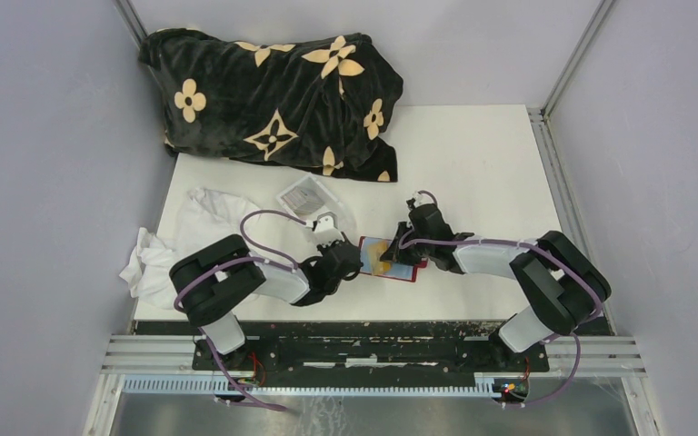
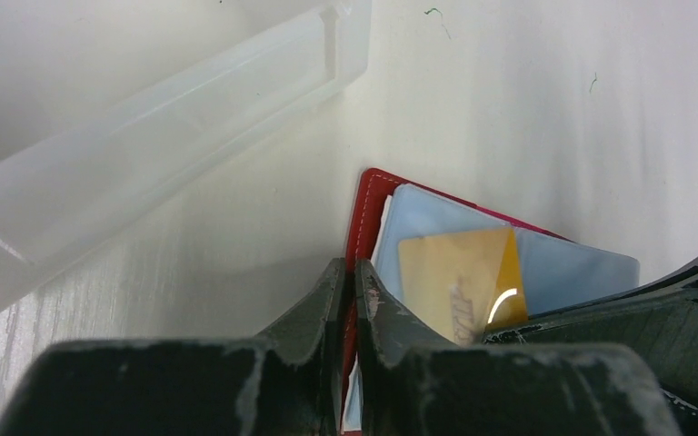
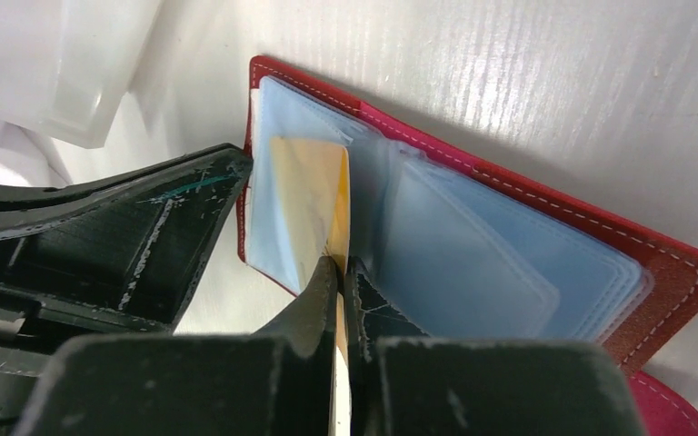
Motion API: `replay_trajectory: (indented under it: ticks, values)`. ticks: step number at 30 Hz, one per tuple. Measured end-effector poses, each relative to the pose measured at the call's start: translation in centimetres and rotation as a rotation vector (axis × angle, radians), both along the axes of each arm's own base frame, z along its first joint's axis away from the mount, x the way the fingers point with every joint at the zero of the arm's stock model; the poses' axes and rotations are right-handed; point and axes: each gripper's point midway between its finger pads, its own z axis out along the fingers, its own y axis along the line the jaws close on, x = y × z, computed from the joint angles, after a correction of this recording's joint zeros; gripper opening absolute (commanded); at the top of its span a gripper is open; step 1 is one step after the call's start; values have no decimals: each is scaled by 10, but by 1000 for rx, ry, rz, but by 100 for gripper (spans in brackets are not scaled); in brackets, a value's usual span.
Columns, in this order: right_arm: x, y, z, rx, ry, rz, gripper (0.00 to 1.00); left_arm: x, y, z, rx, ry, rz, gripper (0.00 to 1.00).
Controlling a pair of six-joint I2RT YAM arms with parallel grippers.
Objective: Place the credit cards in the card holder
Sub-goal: Insert the credit card into the card holder.
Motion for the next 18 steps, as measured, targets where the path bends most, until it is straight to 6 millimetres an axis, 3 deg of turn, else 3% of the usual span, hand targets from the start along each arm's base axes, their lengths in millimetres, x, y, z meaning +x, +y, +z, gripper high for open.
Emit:
replay_trajectory:
  ticks: [18]
  values:
    - [-7, 0, 2, 84, 35, -81, 1, -11, -5, -1, 32, -42, 16, 6]
